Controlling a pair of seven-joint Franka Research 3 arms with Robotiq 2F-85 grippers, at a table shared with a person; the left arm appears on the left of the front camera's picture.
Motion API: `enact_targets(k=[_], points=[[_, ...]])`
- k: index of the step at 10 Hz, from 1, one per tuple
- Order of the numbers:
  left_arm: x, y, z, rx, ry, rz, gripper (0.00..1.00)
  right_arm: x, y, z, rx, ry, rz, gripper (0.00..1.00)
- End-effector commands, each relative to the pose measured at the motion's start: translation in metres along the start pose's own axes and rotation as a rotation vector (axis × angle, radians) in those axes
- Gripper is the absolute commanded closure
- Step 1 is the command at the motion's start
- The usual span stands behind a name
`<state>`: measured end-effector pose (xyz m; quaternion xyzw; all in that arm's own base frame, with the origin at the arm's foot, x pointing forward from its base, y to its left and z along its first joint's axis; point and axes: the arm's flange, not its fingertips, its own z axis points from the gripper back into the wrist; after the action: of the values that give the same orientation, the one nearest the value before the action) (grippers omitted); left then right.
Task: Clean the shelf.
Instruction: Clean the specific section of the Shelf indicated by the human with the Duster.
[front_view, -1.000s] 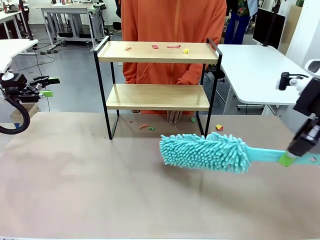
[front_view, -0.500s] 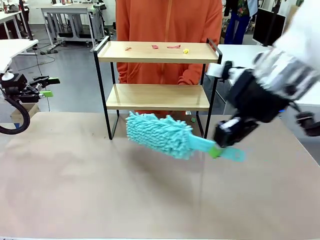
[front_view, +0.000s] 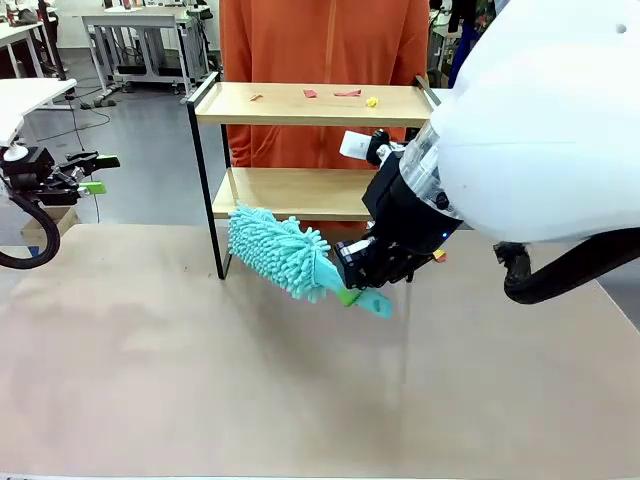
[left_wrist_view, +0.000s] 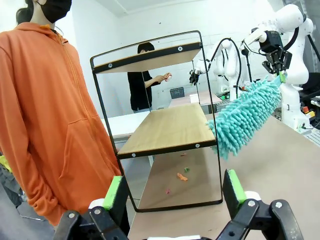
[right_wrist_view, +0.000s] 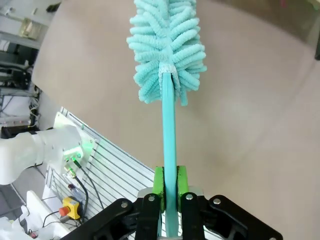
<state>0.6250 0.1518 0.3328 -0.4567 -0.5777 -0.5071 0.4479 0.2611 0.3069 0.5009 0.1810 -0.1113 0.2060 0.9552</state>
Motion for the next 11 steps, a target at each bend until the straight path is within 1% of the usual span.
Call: enact_targets(k=[1,3,4,5,7,9,11], points=[[0.002,-0.003,-0.001,-0.003,0.010,-0.012,0.00,-0.009,0.000,0.013,0.005,0.013,0.020,0.87],[0.002,-0.003,-0.001,-0.003,0.010,-0.012,0.00,-0.009,0.000,0.013,0.005,0.013,0.020,0.87],[0.002,-0.003,-0.001,-0.003,0.010,-0.012,0.00,-0.004,0.001,0.005,0.012,0.015,0.009,0.87],[0.002,-0.003,-0.001,-0.003,0.010,-0.012,0.00,0.006,0.013,-0.013,-0.045,0.012,-0.077,0.87],[0.002,-0.003,-0.001,-0.003,0.010,-0.012,0.00,0.020,0.031,-0.042,-0.068,0.007,-0.136,0.87],[0.002,-0.003,-0.001,-0.003,0.010,-0.012,0.00,0.027,0.046,-0.062,-0.080,-0.051,-0.203,0.87],[0.002,-0.003,-0.001,-0.003,0.010,-0.012,0.00,0.042,0.067,-0.092,-0.088,-0.093,-0.288,0.87]])
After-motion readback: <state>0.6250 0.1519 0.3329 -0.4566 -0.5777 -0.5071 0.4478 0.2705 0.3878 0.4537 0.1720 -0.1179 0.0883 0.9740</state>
